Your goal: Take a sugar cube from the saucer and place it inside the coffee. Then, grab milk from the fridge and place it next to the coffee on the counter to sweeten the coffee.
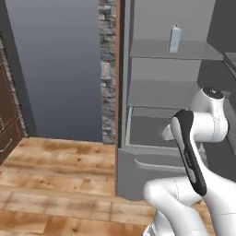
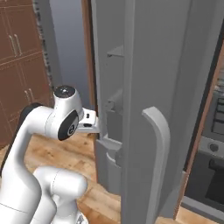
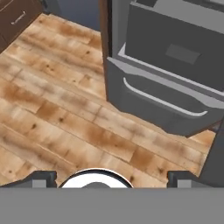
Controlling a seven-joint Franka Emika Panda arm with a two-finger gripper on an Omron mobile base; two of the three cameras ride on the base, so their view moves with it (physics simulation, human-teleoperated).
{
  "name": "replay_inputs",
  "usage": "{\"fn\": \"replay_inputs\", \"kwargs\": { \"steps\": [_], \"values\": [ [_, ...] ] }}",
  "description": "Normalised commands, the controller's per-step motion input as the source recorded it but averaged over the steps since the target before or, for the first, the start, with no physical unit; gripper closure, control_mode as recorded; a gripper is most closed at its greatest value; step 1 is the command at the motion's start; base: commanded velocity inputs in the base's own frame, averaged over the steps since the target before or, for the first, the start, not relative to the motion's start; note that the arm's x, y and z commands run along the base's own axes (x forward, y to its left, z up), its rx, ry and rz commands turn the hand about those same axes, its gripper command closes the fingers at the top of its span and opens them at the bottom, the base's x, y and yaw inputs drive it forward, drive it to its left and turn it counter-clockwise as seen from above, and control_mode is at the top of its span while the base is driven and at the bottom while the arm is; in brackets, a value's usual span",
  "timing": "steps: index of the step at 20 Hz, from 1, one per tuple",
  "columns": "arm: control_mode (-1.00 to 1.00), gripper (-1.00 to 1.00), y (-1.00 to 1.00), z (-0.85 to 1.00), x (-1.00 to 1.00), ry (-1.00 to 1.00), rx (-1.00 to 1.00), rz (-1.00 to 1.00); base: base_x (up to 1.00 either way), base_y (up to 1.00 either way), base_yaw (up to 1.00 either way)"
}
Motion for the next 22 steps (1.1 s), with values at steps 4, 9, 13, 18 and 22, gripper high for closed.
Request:
{"fn": "replay_inputs", "kwargs": {
  "steps": [4, 9, 13, 18, 22],
  "values": [
    [1.00, -1.00, 0.00, 0.00, 0.00, 0.00, 0.00, 0.00, 1.00, 0.14, -0.44],
    [1.00, -1.00, 0.00, 0.00, 0.00, 0.00, 0.00, 0.00, 0.99, 0.00, -0.32],
    [1.00, -1.00, 0.00, 0.00, 0.00, 0.00, 0.00, 0.00, 0.70, 0.10, -0.19],
    [1.00, -1.00, 0.00, 0.00, 0.00, 0.00, 0.00, 0.00, 0.26, 0.10, -0.02],
    [1.00, -1.00, 0.00, 0.00, 0.00, 0.00, 0.00, 0.00, 0.06, 0.00, 0.01]
  ]
}}
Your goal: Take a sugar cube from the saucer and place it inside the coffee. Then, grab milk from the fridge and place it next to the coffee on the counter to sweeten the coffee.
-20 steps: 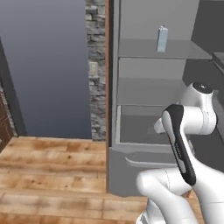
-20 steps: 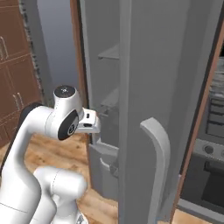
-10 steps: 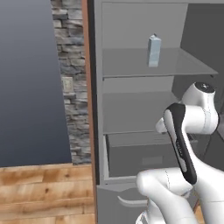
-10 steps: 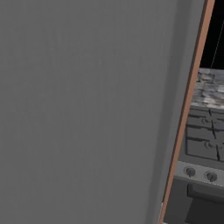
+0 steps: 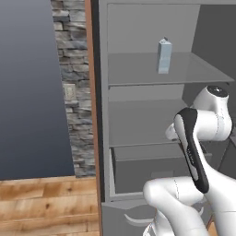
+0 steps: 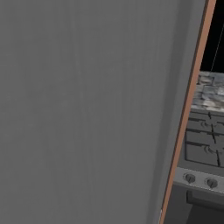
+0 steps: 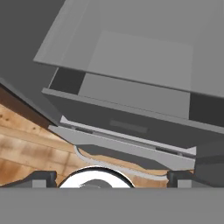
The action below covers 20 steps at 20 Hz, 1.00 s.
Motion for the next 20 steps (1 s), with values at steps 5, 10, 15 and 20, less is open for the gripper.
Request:
{"fn": "replay_inputs", "kwargs": {
  "steps": [5, 10, 15, 20],
  "values": [
    [1.00, -1.00, 0.00, 0.00, 0.00, 0.00, 0.00, 0.00, 0.00, 0.08, 0.06],
    [-1.00, -1.00, 0.10, 0.36, 0.02, -0.14, -0.06, -0.06, 0.00, 0.03, 0.00],
    [-1.00, -1.00, 0.18, 0.82, 0.11, -0.13, 0.00, -0.19, 0.00, 0.00, 0.00],
    [-1.00, -1.00, 0.14, 0.81, 0.09, -0.08, 0.04, -0.23, 0.00, 0.00, 0.00]
  ]
}}
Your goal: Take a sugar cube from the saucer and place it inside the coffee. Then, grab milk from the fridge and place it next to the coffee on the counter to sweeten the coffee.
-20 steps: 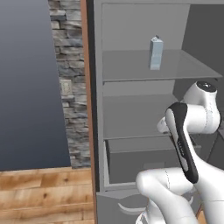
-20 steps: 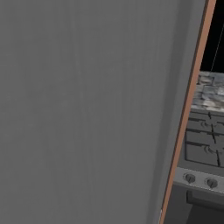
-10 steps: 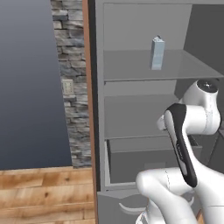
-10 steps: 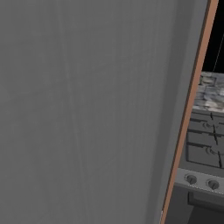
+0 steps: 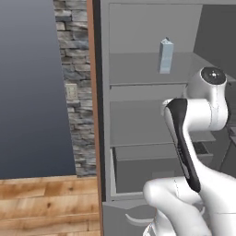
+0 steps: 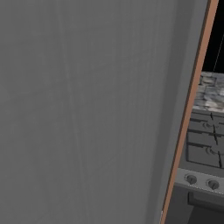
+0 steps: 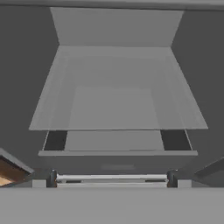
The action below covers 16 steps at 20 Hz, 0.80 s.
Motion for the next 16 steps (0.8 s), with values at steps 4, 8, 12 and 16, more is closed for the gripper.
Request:
{"fn": "replay_inputs", "kwargs": {
  "steps": [4, 8, 12, 16],
  "values": [
    [-1.00, -1.00, 0.00, 1.00, 0.33, -0.01, 0.01, -0.23, 0.00, 0.00, 0.00],
    [-1.00, -1.00, -0.17, 0.96, 0.38, -0.08, 0.00, -0.11, 0.00, 0.00, 0.00],
    [-1.00, -1.00, -0.21, 0.30, 0.79, -0.13, 0.01, -0.05, 0.00, 0.00, 0.00],
    [-1.00, -1.00, -0.07, -0.02, 0.73, -0.17, 0.00, -0.04, 0.00, 0.00, 0.00]
  ]
}}
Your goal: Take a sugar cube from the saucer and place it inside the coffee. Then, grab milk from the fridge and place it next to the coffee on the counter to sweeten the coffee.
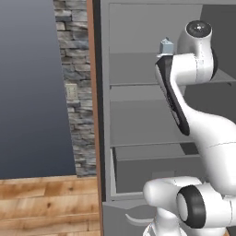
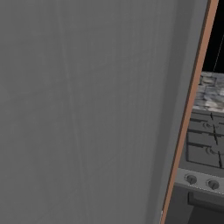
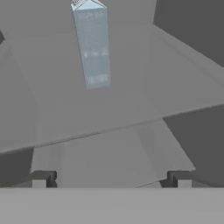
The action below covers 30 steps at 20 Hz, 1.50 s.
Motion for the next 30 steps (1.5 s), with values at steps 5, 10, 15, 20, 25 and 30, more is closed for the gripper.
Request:
{"fn": "replay_inputs", "kwargs": {
  "steps": [5, 10, 15, 20, 25, 30],
  "values": [
    [-1.00, -1.00, -0.19, 0.03, 0.67, -0.13, 0.00, -0.05, 0.00, 0.00, 0.00],
    [-1.00, -1.00, -0.34, 0.03, 0.33, -0.11, 0.00, -0.01, 0.00, 0.00, 0.00],
    [-1.00, -1.00, -0.16, 0.00, 0.33, -0.03, 0.03, 0.00, 0.00, 0.00, 0.00],
    [-1.00, -1.00, 0.00, 0.01, 0.27, 0.05, 0.00, 0.07, 0.00, 0.00, 0.00],
    [-1.00, -1.00, -0.01, 0.00, 0.26, 0.02, 0.00, 0.14, 0.00, 0.00, 0.00],
    [-1.00, -1.00, 0.00, 0.00, 0.31, 0.00, 0.00, 0.11, 0.00, 0.00, 0.00]
  ]
}}
